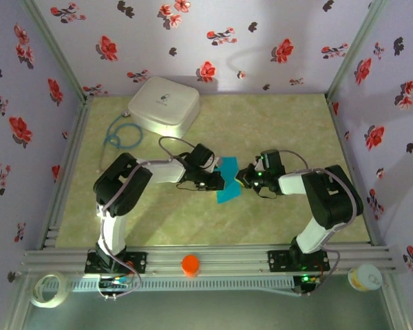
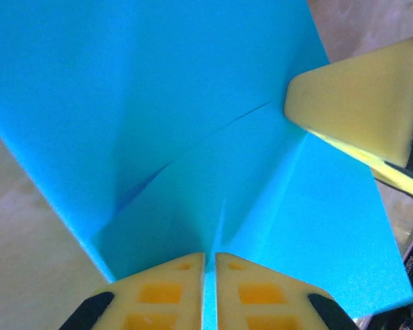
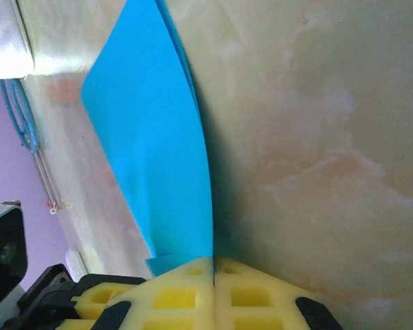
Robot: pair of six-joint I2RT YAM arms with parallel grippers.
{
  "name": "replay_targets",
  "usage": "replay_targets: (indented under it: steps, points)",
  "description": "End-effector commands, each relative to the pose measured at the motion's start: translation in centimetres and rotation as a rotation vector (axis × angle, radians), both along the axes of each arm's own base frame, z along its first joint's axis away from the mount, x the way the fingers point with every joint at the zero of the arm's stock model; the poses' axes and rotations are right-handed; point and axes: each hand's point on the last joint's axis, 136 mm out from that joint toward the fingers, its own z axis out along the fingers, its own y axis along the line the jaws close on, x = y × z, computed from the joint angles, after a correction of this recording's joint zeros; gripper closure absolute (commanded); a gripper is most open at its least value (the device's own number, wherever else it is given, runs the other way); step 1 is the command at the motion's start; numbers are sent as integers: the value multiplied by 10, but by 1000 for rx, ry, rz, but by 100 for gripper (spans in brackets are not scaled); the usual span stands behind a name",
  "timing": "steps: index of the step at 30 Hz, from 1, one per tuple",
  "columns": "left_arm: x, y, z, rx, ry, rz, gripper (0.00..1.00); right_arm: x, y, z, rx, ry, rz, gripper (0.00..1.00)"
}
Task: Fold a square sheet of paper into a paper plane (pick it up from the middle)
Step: Turn over the paper at the center of the table.
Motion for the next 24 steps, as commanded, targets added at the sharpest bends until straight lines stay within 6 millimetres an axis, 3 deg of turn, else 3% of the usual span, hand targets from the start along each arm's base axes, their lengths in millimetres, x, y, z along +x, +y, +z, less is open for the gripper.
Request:
replay_targets:
  steps: [1, 4, 9, 18, 21, 24]
  points:
    - [18, 1, 46, -77, -108, 68, 82, 3, -4, 27, -39, -90, 43, 99]
    - [27, 14, 76, -87, -234, 115, 79, -2, -17, 48, -186, -165, 78, 100]
    - [35, 53, 109, -50, -421, 189, 71, -12, -34, 87, -518, -317, 164, 100]
    - [39, 119, 124, 5, -519, 341, 56, -9, -89, 140, -1301, -400, 180, 100]
    - [43, 144, 124, 54, -523, 415, 52, -4, -87, 148, -1478, -422, 169, 100]
    - [45, 171, 128, 90, -539, 486, 50, 1, -68, 138, -1569, -444, 203, 100]
